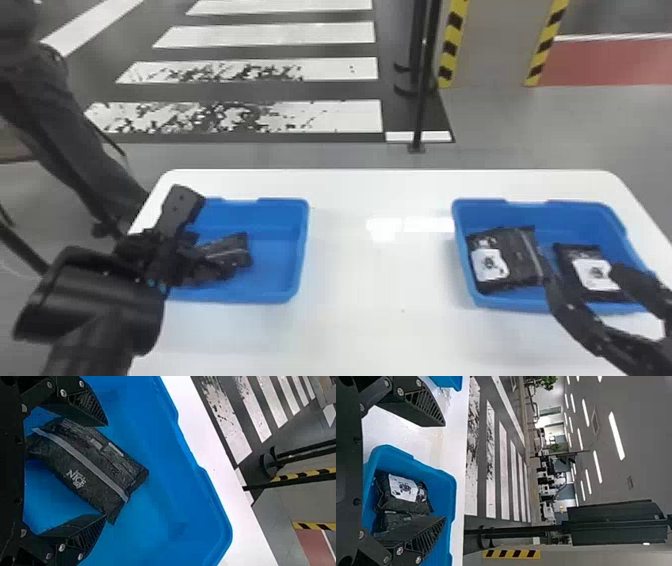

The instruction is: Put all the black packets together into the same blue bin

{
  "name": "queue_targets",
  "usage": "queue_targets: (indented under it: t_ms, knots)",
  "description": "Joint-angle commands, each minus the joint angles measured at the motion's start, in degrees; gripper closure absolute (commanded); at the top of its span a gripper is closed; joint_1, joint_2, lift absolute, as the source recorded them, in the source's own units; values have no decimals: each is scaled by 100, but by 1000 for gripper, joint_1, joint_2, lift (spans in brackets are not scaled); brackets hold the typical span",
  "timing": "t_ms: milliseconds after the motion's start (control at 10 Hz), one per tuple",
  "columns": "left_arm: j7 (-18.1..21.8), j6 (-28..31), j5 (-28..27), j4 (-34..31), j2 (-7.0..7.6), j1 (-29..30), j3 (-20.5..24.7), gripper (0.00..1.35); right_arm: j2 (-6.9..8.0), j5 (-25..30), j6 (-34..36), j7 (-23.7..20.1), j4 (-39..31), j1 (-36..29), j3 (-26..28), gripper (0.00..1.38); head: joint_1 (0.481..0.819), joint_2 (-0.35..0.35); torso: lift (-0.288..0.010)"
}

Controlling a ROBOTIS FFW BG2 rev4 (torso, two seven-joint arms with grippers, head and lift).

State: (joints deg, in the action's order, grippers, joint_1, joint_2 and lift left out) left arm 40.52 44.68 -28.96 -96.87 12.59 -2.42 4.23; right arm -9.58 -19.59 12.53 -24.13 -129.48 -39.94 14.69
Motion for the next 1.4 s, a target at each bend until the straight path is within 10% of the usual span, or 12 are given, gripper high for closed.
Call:
queue_targets:
  t_ms: [0,700,800,900,1300]
  knots:
    - [9,60,-17,258,41,-138,0,225,0,17,12,-22,32,42,-29,194,695,99,-110]
    - [53,74,6,1074,173,-546,-80,237,18,17,12,-84,144,113,-75,194,695,133,-110]
    - [79,257,-17,1215,164,-630,-92,383,18,17,12,-84,158,127,-75,194,695,137,-110]
    - [97,327,-17,1285,156,-672,-115,1038,18,17,12,-92,158,127,-75,194,695,142,-110]
    - [44,4,131,1173,68,-658,-12,1216,18,-40,-16,-154,186,113,-52,194,695,139,-110]
